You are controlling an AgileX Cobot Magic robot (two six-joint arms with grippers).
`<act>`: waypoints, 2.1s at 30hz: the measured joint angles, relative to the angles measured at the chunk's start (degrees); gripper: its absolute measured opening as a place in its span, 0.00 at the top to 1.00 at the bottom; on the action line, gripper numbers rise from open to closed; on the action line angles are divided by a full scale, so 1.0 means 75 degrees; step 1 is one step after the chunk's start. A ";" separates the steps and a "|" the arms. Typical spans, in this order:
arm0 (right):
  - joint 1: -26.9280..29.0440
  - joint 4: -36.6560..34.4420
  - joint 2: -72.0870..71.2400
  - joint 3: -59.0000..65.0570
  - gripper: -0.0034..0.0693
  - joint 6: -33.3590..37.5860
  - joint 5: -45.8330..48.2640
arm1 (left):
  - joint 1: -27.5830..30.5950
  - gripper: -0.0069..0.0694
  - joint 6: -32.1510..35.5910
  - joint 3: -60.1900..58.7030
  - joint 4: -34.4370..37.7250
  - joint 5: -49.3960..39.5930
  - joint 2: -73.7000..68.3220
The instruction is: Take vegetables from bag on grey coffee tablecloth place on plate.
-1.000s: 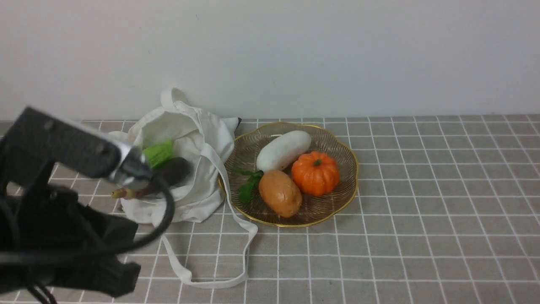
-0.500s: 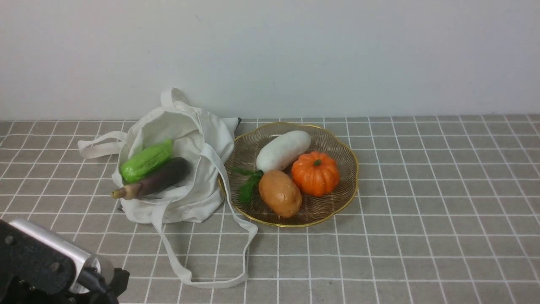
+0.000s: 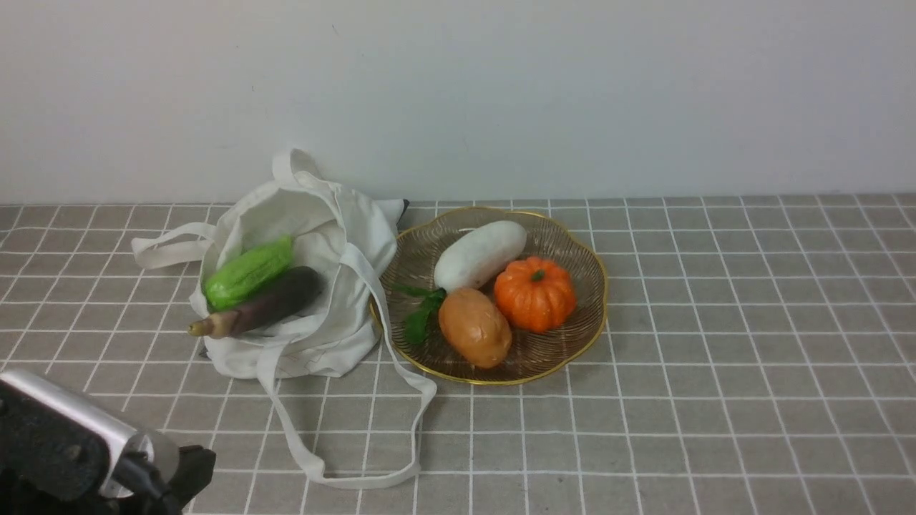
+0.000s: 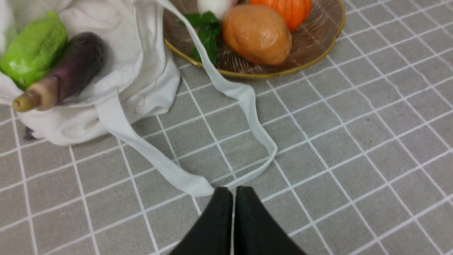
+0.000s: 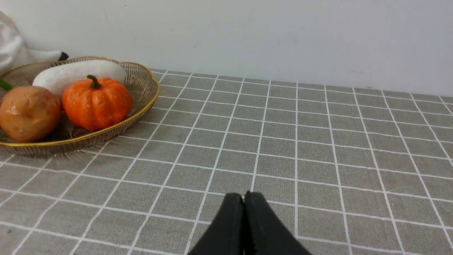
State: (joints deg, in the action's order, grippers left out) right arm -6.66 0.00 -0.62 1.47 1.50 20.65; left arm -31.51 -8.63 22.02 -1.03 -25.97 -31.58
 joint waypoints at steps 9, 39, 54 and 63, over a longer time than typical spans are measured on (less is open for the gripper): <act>0.0000 0.0000 0.0000 0.0000 0.97 0.0052 0.0000 | 0.1859 0.92 -0.0008 -0.1581 0.0367 0.0885 0.1931; 0.0000 0.0000 0.0000 0.0000 0.97 0.0076 0.0000 | 0.3517 0.92 0.0274 -0.3155 -0.0187 0.0574 0.4289; 0.0000 0.0000 0.0000 0.0000 0.97 0.0081 0.0000 | 0.3517 0.92 0.0274 -0.3155 -0.0194 0.0574 0.4289; 0.0000 0.0000 0.0000 0.0000 0.97 0.0081 0.0000 | 0.3517 0.92 0.0274 -0.3155 -0.0194 0.0574 0.4289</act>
State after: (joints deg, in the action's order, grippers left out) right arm -6.66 0.00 -0.62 1.47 2.12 20.65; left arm -5.13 -6.58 -1.65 -2.48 -21.67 0.58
